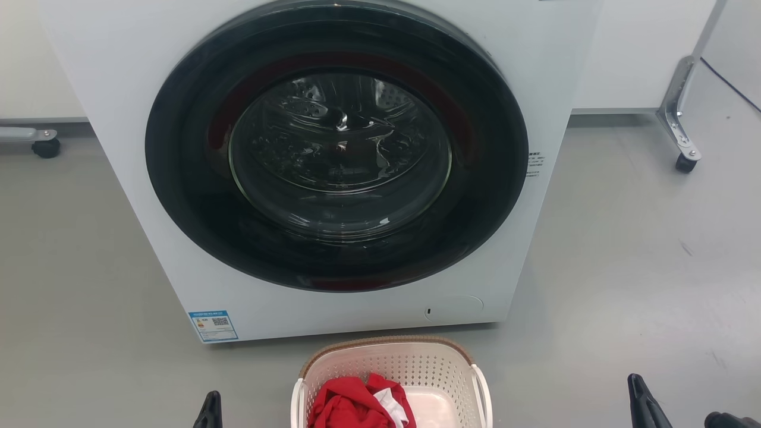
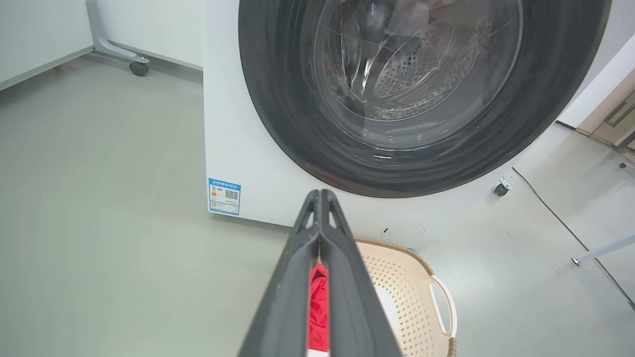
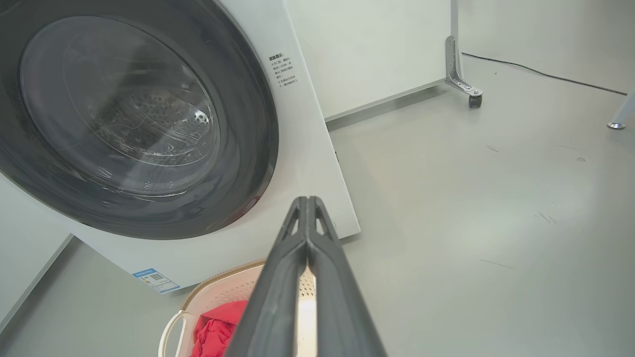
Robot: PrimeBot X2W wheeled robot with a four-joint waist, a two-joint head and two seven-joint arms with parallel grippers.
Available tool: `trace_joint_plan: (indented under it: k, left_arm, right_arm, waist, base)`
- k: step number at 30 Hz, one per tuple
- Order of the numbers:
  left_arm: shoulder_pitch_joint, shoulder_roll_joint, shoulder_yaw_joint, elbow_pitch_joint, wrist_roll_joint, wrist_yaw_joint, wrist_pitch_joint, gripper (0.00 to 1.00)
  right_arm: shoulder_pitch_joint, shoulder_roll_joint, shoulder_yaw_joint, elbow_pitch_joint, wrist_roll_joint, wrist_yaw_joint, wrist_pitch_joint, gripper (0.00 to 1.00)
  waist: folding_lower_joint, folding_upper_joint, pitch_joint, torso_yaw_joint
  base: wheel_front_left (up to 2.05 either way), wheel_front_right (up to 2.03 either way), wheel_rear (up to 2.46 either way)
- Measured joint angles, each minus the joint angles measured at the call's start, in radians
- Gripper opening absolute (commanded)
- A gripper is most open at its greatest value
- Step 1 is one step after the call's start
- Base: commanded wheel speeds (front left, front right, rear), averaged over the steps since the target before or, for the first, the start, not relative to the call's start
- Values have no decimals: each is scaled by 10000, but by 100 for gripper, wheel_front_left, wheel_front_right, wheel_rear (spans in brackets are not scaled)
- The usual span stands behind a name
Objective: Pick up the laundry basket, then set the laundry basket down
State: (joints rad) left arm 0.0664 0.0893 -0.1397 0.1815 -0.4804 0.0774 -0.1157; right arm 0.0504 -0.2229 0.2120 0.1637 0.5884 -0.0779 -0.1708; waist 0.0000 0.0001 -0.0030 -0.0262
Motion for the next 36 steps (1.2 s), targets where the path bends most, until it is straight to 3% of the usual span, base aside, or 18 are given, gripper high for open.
trace_joint_plan:
  k: [36]
  left_arm:
    - [-638,-230,1066,512,-5173,-886,1101,0]
  right_arm:
    - [-632,815,-1605,619,4665,888,1360,0]
  waist:
    - [0,0,21,122]
  base:
    - [0,0,0]
